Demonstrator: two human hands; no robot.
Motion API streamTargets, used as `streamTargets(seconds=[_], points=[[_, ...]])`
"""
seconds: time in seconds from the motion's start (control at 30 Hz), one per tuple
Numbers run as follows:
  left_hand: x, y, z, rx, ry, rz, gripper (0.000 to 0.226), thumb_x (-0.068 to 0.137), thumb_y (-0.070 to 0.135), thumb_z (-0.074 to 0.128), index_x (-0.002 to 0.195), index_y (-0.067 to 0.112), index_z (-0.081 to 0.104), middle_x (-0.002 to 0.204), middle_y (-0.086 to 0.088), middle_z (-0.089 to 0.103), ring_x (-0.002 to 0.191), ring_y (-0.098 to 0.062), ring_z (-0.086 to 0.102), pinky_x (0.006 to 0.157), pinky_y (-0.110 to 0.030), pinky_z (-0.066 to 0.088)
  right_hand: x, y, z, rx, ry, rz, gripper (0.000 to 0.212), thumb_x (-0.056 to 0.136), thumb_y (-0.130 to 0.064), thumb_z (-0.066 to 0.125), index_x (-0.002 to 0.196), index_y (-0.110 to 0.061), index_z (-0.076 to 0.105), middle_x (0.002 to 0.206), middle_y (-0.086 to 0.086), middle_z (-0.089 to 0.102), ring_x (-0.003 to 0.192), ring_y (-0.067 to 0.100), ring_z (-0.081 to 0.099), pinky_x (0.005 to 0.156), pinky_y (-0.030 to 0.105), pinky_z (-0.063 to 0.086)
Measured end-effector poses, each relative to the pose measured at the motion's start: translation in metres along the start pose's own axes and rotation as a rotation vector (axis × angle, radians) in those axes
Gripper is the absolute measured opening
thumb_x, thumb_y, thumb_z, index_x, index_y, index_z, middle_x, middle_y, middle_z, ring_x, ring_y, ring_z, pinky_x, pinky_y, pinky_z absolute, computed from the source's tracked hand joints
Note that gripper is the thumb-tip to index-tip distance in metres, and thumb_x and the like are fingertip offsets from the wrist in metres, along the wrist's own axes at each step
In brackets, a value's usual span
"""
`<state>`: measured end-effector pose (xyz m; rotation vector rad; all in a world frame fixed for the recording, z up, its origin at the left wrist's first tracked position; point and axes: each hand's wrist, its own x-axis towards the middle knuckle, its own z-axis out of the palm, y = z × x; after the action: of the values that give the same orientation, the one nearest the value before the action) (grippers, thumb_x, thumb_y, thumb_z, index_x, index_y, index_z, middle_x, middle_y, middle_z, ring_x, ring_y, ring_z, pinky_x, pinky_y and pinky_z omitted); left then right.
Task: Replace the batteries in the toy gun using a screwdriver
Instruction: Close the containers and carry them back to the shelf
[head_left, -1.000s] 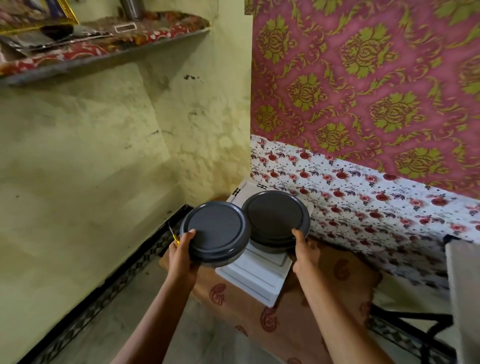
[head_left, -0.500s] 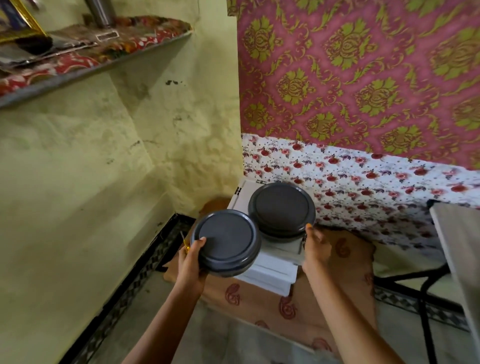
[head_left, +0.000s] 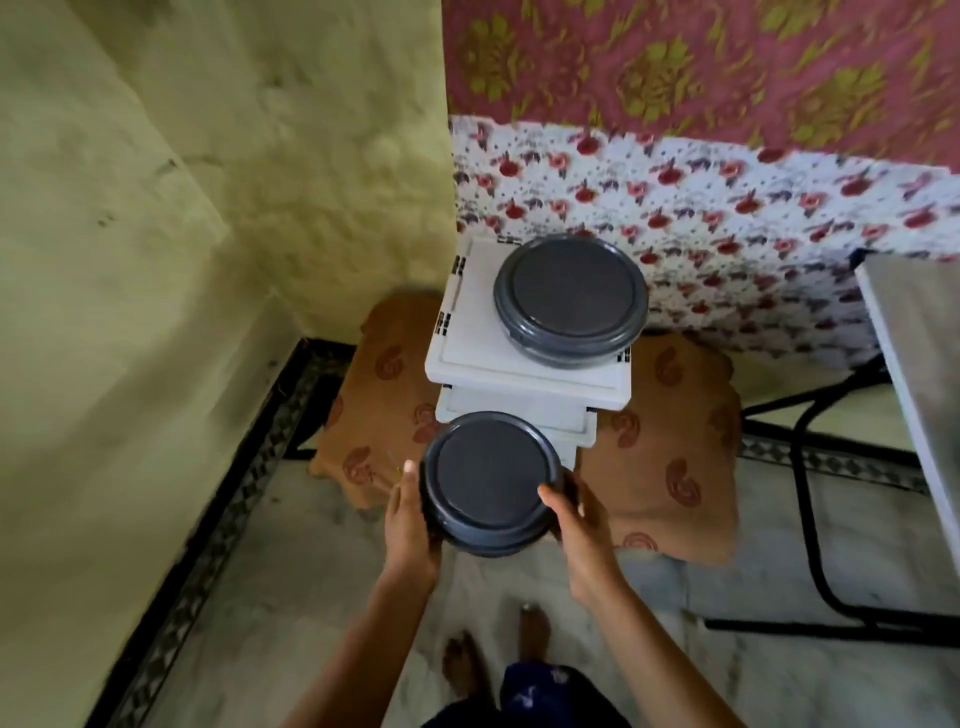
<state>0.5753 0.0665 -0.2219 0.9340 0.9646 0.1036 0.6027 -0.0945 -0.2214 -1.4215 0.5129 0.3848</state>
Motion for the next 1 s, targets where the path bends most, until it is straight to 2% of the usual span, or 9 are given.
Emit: streamTargets(seconds=[0.13, 0.33, 0.43, 0.57, 0.67, 0.77, 0.87, 0.93, 1.0], points=[[0.025, -0.025, 0.023, 0.021, 0.129, -0.023, 0.023, 0.099, 0.019, 0.045, 0.107, 0.005, 0.06, 0.091, -0.01, 0.051, 0.074, -0.022, 0.045, 0.087, -0.045, 0.049, 0.037, 0.023, -0.004, 0.052, 0.183, 0.02, 0.013, 0.082, -0.007, 0.064, 0.089, -0.018, 0.064, 0.1, 0.01, 0.066, 0.102, 0.03, 0.061, 0.088, 0.044, 0.048], [0.072, -0.051, 0.049, 0.131, 0.208, 0.097, 0.015, 0.097, 0.02, 0.051, 0.101, 0.011, 0.063, 0.083, -0.003, 0.061, 0.07, -0.014, 0.053, 0.056, -0.027, 0.04, 0.1, 0.031, 0.0, 0.064, 0.215, -0.01, 0.006, 0.084, -0.01, 0.063, 0.09, -0.012, 0.062, 0.089, 0.005, 0.063, 0.088, 0.021, 0.059, 0.069, 0.031, 0.045], [0.096, -0.045, 0.06, 0.162, 0.179, 0.112, 0.015, 0.098, 0.017, 0.05, 0.09, 0.011, 0.061, 0.08, -0.003, 0.062, 0.073, -0.016, 0.056, 0.058, -0.027, 0.05, 0.128, 0.024, 0.004, 0.013, 0.2, -0.054, 0.013, 0.084, -0.015, 0.064, 0.097, -0.015, 0.06, 0.093, 0.001, 0.063, 0.092, 0.018, 0.059, 0.073, 0.025, 0.045], [0.128, -0.031, 0.08, 0.145, 0.093, 0.033, 0.022, 0.099, 0.016, 0.046, 0.116, 0.004, 0.055, 0.109, -0.011, 0.067, 0.097, -0.023, 0.066, 0.089, -0.04, 0.049, 0.156, 0.012, 0.014, 0.041, 0.168, -0.052, 0.027, 0.087, -0.014, 0.062, 0.113, -0.015, 0.053, 0.102, -0.006, 0.059, 0.096, 0.01, 0.055, 0.074, 0.014, 0.042], [0.145, -0.025, 0.091, 0.172, 0.068, 0.028, 0.023, 0.1, 0.02, 0.046, 0.118, 0.008, 0.053, 0.117, -0.007, 0.065, 0.105, -0.022, 0.066, 0.089, -0.038, 0.049, 0.173, 0.007, 0.018, 0.026, 0.187, -0.073, 0.034, 0.087, -0.01, 0.061, 0.119, -0.004, 0.053, 0.117, 0.01, 0.06, 0.109, 0.017, 0.055, 0.075, 0.011, 0.044], [0.159, -0.022, 0.1, 0.211, 0.05, 0.056, 0.029, 0.1, 0.015, 0.043, 0.127, 0.007, 0.051, 0.12, -0.011, 0.063, 0.109, -0.026, 0.064, 0.076, -0.031, 0.055, 0.189, 0.005, 0.021, 0.003, 0.208, -0.034, 0.043, 0.088, -0.014, 0.061, 0.129, -0.006, 0.049, 0.119, -0.002, 0.054, 0.11, 0.01, 0.049, 0.087, 0.018, 0.039], [0.172, -0.019, 0.106, 0.182, 0.056, 0.046, 0.03, 0.099, 0.008, 0.041, 0.127, 0.002, 0.052, 0.123, -0.019, 0.062, 0.11, -0.035, 0.062, 0.085, -0.039, 0.045, 0.204, 0.006, 0.024, -0.064, 0.246, -0.046, 0.045, 0.088, -0.015, 0.059, 0.131, -0.008, 0.048, 0.129, 0.002, 0.052, 0.115, 0.017, 0.048, 0.093, 0.025, 0.038], [0.175, -0.015, 0.109, 0.208, 0.047, 0.058, 0.026, 0.097, 0.009, 0.043, 0.119, 0.0, 0.056, 0.109, -0.018, 0.065, 0.09, -0.037, 0.066, 0.072, -0.031, 0.058, 0.212, 0.008, 0.024, -0.071, 0.242, 0.017, 0.032, 0.091, -0.017, 0.056, 0.121, -0.01, 0.052, 0.117, 0.002, 0.054, 0.102, 0.014, 0.048, 0.088, 0.025, 0.037], [0.174, -0.011, 0.112, 0.241, 0.012, 0.062, 0.015, 0.097, 0.008, 0.041, 0.1, 0.006, 0.056, 0.086, -0.009, 0.057, 0.067, -0.022, 0.055, 0.05, -0.018, 0.05, 0.219, 0.006, 0.022, -0.124, 0.186, 0.101, 0.007, 0.095, -0.015, 0.046, 0.094, -0.016, 0.053, 0.093, -0.002, 0.051, 0.081, 0.009, 0.046, 0.083, 0.023, 0.033]])
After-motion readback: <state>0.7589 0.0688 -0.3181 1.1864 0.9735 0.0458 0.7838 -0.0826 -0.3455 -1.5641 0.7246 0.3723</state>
